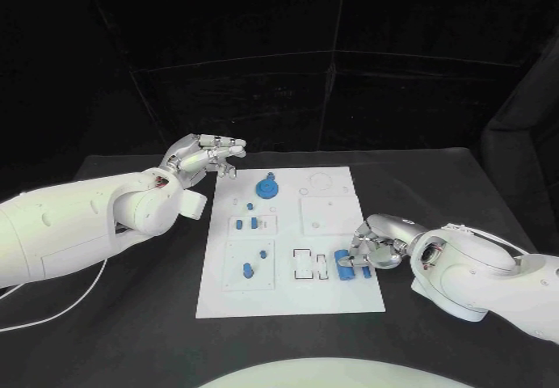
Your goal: Assemble the parts on the task board
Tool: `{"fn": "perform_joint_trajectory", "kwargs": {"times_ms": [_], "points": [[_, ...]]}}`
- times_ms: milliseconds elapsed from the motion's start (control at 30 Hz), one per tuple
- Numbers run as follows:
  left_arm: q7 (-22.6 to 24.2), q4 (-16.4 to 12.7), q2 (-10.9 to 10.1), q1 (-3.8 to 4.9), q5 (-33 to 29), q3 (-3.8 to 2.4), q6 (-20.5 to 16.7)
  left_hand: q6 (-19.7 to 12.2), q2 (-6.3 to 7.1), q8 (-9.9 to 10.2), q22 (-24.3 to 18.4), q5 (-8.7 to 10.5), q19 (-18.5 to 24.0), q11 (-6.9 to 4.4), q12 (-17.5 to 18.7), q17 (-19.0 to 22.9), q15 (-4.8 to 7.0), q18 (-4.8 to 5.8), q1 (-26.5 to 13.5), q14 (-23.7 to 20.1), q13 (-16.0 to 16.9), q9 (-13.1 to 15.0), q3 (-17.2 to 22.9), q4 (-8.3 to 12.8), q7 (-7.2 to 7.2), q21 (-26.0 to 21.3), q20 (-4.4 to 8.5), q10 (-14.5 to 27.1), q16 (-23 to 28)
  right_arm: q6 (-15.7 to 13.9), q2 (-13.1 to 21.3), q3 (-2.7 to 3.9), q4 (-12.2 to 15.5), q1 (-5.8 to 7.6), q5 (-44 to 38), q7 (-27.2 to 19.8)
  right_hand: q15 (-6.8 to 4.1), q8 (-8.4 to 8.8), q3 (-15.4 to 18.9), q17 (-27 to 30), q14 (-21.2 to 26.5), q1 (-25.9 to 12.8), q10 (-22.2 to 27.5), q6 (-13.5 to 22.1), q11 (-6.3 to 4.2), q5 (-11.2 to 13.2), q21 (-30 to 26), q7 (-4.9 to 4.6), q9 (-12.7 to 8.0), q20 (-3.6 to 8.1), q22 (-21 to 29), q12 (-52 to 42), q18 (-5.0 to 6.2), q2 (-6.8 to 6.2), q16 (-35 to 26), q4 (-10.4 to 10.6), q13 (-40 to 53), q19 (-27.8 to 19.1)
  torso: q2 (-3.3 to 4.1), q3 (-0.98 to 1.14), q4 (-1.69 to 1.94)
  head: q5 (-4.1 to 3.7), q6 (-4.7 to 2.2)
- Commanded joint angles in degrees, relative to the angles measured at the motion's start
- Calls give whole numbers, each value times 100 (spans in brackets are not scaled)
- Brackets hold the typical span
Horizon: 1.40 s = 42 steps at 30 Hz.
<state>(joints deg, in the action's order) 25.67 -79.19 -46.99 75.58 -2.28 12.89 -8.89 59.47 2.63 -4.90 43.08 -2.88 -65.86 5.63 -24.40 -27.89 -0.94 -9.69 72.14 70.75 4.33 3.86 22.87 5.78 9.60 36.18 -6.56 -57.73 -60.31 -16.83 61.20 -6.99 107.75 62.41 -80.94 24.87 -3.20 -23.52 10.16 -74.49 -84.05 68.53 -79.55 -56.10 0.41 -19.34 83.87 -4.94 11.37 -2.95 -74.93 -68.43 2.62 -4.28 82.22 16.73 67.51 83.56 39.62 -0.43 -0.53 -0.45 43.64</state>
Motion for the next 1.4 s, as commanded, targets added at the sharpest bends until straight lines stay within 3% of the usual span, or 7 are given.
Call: {"fn": "perform_joint_trajectory", "kwargs": {"times_ms": [33,433,667,900,1100,1233,1400], "points": [[31,-15,-13,7,-14,-4,9,-27,-16,20,-13,-26,-2,-5,-45,-1,2,-80,-5,-33,-8,0,-47,7,-8,-29,-26,35,12,244,-46,0,-4,-16,-152,84,-24,-23,31,-24,-335,-47,-53,23,-3,38,24,8,9,-7,-736,-37,-38,-3,28,-5,27,66,-8,-1,3,29,25],[52,-55,-43,7,-14,-4,24,-29,-20,13,-26,-24,-15,0,-66,14,1,-80,-7,-32,-9,2,-75,-4,-3,-44,-26,45,10,476,-266,0,-92,-121,-235,428,-26,-62,27,-71,-341,-47,-58,29,-7,31,33,14,39,-7,-749,-51,-41,71,55,-12,63,72,-11,-11,14,56,35],[55,-62,-64,7,-14,-4,30,-31,-18,12,-28,-23,-16,1,-68,18,0,-79,-13,-33,-9,1,-84,-9,-2,-47,-27,48,11,497,-392,0,-121,-195,-296,497,-25,-99,21,-95,-340,86,-52,64,-6,-67,36,12,74,-7,-756,-53,-41,132,69,-38,105,71,-13,-6,-6,77,20],[56,-58,-68,7,-14,-4,36,-31,-18,12,-28,-23,-16,1,-68,18,0,-79,-13,-33,-9,1,-84,-9,-2,-47,-27,48,11,127,-347,1,-58,-219,-188,442,-31,-152,31,-159,-348,181,-75,60,-16,-406,75,23,122,-3,-808,-78,-55,281,103,-30,185,105,-10,1,-19,74,4],[53,-47,-67,7,-14,-4,41,-32,-18,12,-30,-24,-17,1,-70,16,-1,-79,-14,-33,-10,1,-87,-10,-2,-48,-27,49,9,-567,-169,4,163,-222,123,188,-57,-161,-21,-310,-375,351,-137,-35,-49,-823,171,57,140,17,-933,-142,-89,453,182,-60,292,198,-18,-12,-8,54,-14],[52,-43,-65,7,-14,-4,45,-32,-18,11,-31,-24,-18,0,-71,15,-1,-79,-15,-32,-10,1,-90,-12,-2,-50,-27,51,8,-947,-127,6,270,-222,300,-18,-66,-144,-21,-378,-386,400,-165,-73,-60,-985,220,69,140,28,-996,-166,-107,494,218,-56,338,245,-3,-14,13,48,-44],[51,-42,-68,6,-14,-3,39,-32,-18,11,-31,-24,-18,0,-71,15,-1,-79,-15,-32,-10,1,-90,-12,-2,-50,-27,51,8,-1173,-131,7,350,-222,527,-155,-71,-124,-23,-371,-383,437,-161,-87,-66,-1103,216,74,138,33,-990,-140,-105,513,216,-56,333,238,-3,-10,17,65,-34]]}}
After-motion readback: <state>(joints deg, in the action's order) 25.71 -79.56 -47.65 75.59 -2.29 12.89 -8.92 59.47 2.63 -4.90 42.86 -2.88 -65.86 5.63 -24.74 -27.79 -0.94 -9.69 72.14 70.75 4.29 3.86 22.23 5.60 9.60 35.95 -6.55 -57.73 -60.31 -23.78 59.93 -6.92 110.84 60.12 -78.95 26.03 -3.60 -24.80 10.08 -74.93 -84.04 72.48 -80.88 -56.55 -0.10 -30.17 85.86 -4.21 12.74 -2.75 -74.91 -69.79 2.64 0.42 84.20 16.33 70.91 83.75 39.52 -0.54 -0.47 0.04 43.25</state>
